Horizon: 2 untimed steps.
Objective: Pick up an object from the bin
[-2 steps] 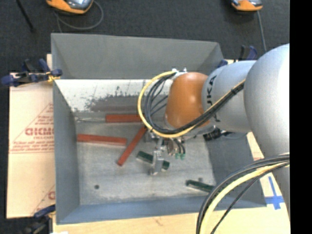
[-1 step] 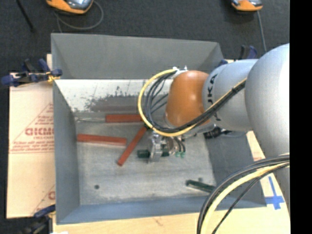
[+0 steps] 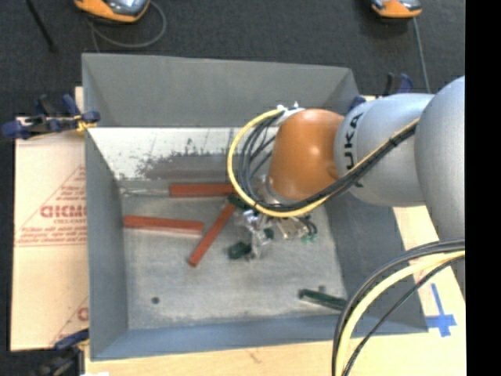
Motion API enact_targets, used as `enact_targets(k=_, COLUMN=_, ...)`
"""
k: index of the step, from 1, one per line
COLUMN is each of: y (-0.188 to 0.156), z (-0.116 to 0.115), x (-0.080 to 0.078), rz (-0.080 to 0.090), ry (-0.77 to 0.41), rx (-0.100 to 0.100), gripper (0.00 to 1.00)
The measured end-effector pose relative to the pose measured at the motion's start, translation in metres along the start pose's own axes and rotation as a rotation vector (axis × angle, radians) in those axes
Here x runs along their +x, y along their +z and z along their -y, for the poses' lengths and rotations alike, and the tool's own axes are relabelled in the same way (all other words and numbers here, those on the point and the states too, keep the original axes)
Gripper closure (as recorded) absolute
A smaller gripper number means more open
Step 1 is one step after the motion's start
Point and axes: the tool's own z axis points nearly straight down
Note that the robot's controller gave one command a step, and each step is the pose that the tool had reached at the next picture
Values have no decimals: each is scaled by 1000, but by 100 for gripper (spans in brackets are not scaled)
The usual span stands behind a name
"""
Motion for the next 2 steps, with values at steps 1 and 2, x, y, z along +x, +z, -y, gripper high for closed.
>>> enact_targets(k=1, y=-125, z=-1, x=-14, rz=5, ry=-20, rx=3, gripper=100)
enact_targets(k=2, y=-163, z=-24, x=-24, rz=1, ry=-308, rx=0, gripper=100)
